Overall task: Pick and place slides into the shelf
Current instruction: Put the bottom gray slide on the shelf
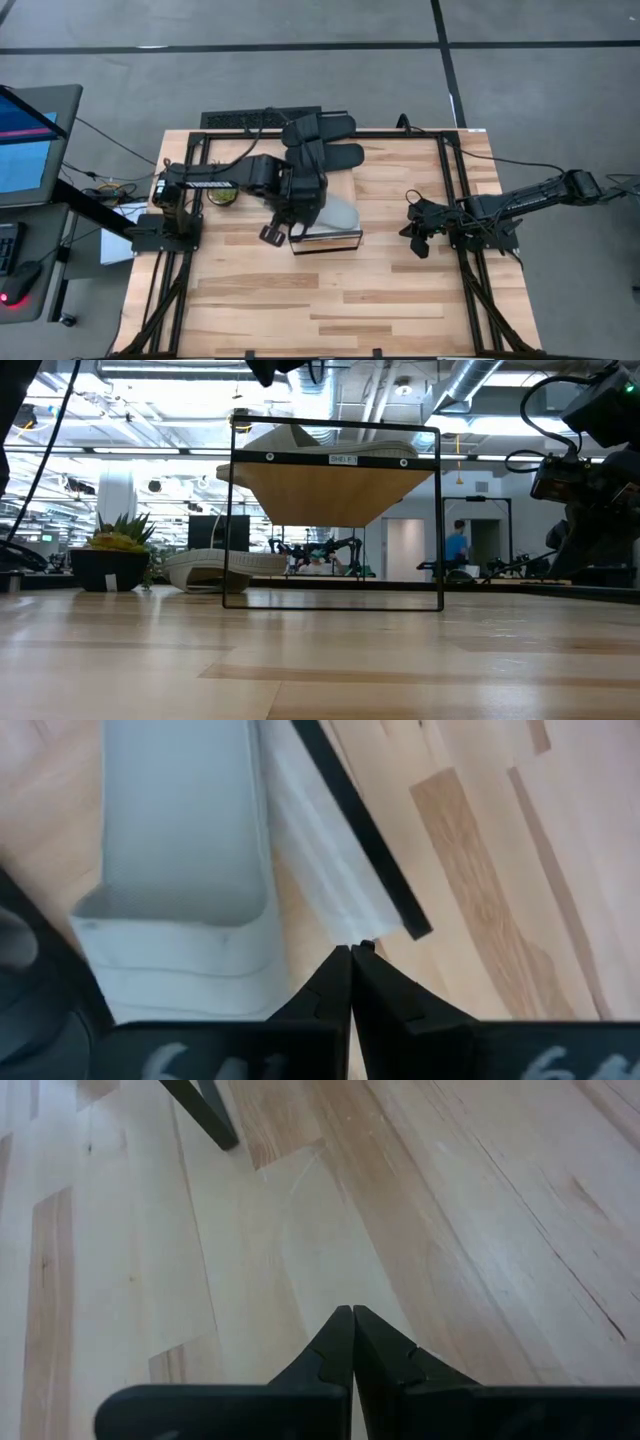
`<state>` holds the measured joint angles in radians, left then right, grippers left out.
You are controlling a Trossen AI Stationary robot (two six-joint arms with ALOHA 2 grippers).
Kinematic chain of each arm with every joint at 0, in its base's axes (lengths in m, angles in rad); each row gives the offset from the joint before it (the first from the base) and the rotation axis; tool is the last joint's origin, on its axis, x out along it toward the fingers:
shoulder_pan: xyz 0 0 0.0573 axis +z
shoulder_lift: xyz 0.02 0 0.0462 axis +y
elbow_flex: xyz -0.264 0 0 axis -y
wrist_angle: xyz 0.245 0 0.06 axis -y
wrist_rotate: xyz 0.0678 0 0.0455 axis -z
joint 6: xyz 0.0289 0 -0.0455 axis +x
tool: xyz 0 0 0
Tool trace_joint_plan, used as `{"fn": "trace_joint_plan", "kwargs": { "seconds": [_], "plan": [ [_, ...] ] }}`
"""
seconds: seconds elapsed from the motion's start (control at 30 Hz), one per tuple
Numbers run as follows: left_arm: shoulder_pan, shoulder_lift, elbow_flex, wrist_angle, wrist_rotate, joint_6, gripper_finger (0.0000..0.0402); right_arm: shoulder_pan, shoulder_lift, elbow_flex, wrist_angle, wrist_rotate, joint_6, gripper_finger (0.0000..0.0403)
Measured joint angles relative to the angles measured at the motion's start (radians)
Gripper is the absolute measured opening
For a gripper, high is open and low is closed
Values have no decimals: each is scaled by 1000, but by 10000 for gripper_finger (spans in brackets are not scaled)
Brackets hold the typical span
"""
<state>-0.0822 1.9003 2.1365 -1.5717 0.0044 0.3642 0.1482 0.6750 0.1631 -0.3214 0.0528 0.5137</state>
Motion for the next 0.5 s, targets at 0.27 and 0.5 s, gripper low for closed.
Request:
{"fn": "trace_joint_plan", "kwargs": {
  "seconds": [0.27,0.5],
  "plan": [
    [-31,47,-49,-2,-35,13,0,0,0,0,0,5,-2,0],
    [-7,66,-52,32,-99,48,0,0,0,0,4,7,0,0]
  ]
}}
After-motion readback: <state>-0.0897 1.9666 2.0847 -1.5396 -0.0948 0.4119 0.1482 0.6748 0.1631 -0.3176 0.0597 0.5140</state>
